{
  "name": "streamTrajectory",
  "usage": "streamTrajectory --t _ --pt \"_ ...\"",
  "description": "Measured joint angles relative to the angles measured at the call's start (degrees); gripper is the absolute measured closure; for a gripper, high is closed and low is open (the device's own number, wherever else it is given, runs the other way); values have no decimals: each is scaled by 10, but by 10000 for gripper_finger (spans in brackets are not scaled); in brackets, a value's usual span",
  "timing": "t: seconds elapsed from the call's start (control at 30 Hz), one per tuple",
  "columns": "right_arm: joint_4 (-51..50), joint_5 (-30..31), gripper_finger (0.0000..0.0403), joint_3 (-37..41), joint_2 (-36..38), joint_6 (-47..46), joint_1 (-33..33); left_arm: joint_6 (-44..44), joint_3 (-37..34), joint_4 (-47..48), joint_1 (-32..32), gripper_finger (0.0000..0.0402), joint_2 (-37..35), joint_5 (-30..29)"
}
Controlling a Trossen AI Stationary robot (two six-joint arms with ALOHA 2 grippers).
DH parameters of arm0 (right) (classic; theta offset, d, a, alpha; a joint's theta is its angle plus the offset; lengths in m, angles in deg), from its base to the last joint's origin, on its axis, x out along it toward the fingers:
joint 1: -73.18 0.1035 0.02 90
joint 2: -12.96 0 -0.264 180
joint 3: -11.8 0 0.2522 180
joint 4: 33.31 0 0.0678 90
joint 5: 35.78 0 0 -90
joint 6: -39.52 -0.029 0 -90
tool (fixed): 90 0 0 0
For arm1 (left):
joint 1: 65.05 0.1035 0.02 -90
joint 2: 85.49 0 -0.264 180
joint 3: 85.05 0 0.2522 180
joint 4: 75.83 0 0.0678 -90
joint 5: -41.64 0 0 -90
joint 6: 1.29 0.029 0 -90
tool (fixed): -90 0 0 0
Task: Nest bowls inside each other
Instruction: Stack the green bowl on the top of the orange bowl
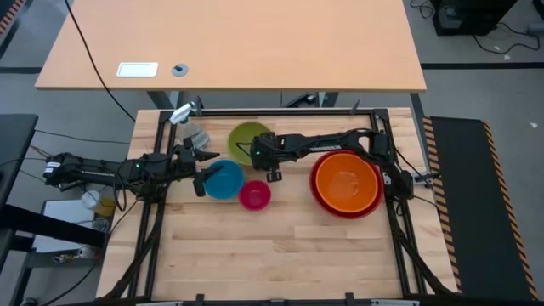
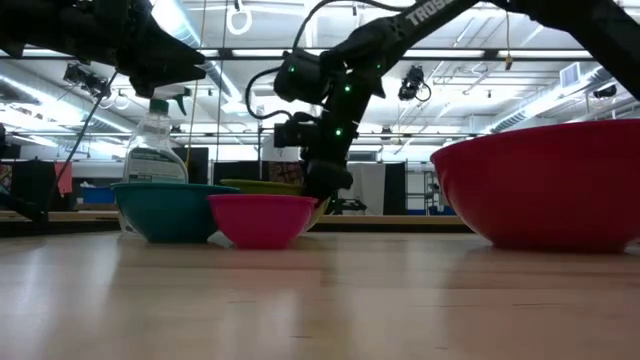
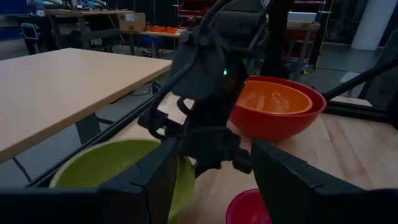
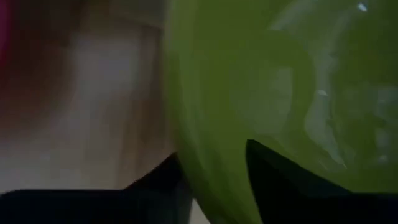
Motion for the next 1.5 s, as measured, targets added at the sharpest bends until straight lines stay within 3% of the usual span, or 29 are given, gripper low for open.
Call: streamTrajectory --t 0.2,0.37,0.57,0.77,1.1,1.5 --pt "-12 38 385 0 5 7 2 0 0 0 0 194 0 0" --pt "-42 146 372 1 19 -9 18 -1 0 0 0 194 0 0" --pt "-111 255 386 1 70 -57 59 -4 0 0 1 194 0 -1" --pt "-259 334 379 0 139 -200 112 -4 0 1 1 194 0 -1" --pt "-552 319 377 0 176 -541 229 -4 0 1 1 194 0 -1" --pt "-567 144 376 68 188 -706 339 -7 0 -3 1 194 0 -1"
